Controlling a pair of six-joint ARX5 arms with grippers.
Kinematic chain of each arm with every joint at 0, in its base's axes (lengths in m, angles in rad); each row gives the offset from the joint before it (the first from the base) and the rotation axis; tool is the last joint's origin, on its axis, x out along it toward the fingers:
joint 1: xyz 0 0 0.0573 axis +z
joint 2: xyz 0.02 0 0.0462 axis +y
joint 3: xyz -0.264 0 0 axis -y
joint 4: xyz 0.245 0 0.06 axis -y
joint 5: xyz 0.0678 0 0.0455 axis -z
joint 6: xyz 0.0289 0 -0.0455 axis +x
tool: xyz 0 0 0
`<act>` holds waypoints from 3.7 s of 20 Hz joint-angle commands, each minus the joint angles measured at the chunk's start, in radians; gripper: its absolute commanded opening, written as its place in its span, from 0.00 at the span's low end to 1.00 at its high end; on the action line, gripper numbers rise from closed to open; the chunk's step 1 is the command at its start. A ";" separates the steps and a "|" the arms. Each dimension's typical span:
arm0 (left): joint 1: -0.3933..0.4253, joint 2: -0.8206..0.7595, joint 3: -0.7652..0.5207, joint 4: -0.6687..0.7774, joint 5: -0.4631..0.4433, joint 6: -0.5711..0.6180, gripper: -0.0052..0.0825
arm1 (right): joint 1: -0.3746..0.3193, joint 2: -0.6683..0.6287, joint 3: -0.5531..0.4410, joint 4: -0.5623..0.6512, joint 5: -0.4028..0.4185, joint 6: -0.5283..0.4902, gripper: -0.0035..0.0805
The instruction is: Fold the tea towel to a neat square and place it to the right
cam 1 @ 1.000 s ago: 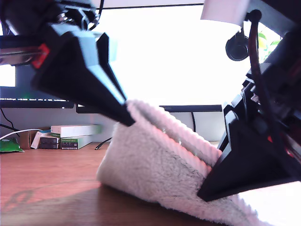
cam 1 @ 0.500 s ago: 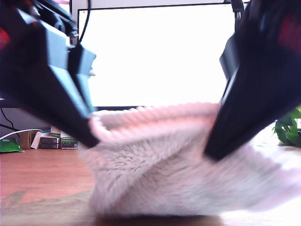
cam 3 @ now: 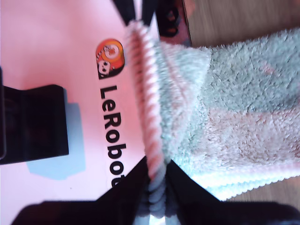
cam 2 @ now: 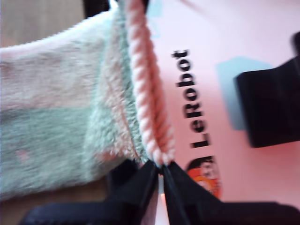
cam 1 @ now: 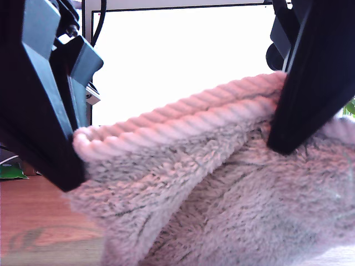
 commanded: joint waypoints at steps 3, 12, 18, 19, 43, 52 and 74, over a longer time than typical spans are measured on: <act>0.049 -0.003 -0.019 -0.005 -0.026 -0.009 0.03 | -0.018 0.092 0.001 0.010 0.005 0.000 0.03; 0.186 0.000 -0.019 0.154 -0.099 0.010 0.03 | -0.163 0.221 0.111 0.056 0.082 -0.095 0.03; 0.283 0.007 -0.019 0.243 -0.100 0.037 0.03 | -0.247 0.350 0.160 0.132 0.114 -0.165 0.03; 0.293 0.014 -0.019 0.257 -0.100 0.040 0.03 | -0.256 0.367 0.169 0.144 0.114 -0.166 0.03; 0.409 0.230 -0.019 0.550 -0.099 0.085 0.23 | -0.345 0.536 0.218 0.291 0.212 -0.209 0.16; 0.409 0.229 -0.018 0.563 -0.100 0.084 0.23 | -0.343 0.536 0.237 0.329 0.294 -0.179 0.47; 0.434 0.051 -0.033 0.394 0.041 -0.038 0.03 | -0.313 0.457 0.423 0.134 0.154 0.077 0.03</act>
